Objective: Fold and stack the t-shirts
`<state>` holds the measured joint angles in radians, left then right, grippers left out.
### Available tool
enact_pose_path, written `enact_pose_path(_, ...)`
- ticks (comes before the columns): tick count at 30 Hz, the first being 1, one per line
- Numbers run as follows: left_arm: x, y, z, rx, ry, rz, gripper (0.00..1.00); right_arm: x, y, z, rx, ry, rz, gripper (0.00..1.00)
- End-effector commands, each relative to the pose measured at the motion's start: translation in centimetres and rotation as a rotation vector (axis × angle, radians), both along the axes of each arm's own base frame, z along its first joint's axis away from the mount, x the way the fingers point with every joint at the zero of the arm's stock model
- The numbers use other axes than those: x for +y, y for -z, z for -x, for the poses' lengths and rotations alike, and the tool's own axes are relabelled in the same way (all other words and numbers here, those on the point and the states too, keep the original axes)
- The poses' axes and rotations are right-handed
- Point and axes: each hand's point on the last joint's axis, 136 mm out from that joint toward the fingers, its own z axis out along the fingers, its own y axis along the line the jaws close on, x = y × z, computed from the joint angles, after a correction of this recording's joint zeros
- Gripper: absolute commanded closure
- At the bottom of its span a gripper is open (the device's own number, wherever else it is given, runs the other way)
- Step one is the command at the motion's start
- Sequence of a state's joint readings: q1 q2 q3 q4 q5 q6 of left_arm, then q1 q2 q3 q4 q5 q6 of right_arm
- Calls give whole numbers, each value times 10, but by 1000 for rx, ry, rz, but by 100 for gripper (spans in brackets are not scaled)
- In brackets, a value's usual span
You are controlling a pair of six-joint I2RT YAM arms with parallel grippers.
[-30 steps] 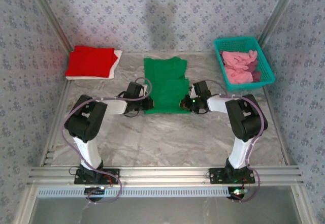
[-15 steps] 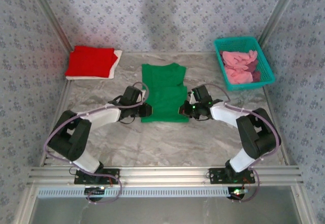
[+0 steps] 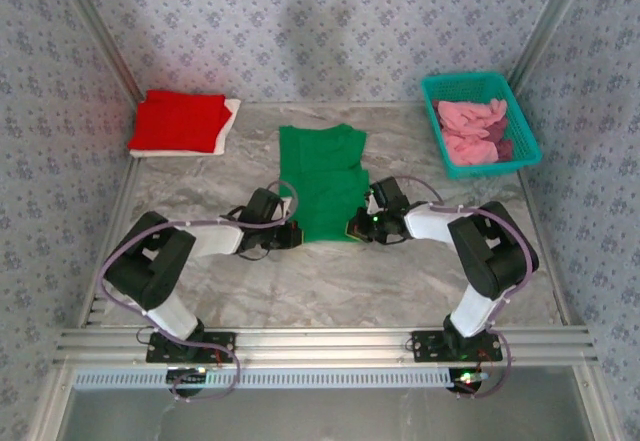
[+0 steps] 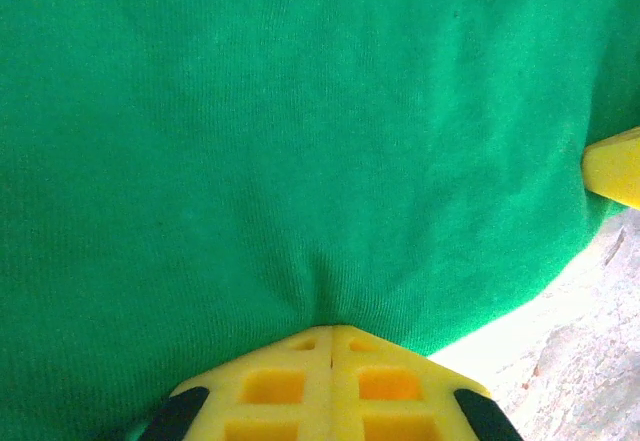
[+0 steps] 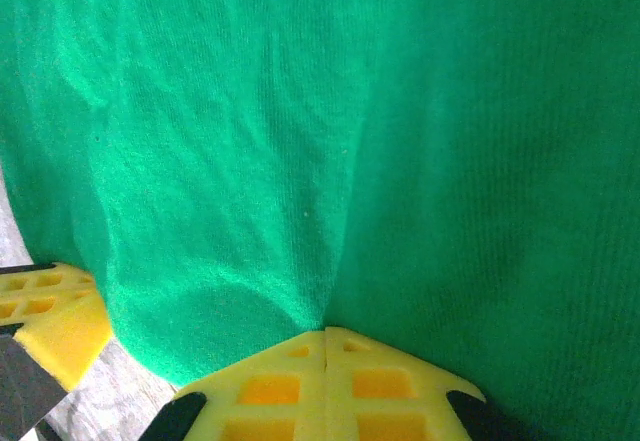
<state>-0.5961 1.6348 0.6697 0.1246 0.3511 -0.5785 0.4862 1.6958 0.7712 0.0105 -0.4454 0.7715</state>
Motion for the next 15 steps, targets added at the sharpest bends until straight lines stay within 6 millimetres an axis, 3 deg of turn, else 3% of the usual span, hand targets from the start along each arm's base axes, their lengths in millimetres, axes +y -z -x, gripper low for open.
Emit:
enact_pose_path(1,16,13,15,52,-27,-64,100,-7,6,7,26,21,24,100)
enact_pose_path(6,36,-7,13,-17,-51,-137,100,-17,-8,7,3,23,47,100)
enact_pose_path(12,58,-11,7,-10,-89,-150,100,-31,-12,7,19,40,40,100)
enact_pose_path(15,58,-30,2,-43,-110,-133,90,-36,-25,9,15,21,85,96)
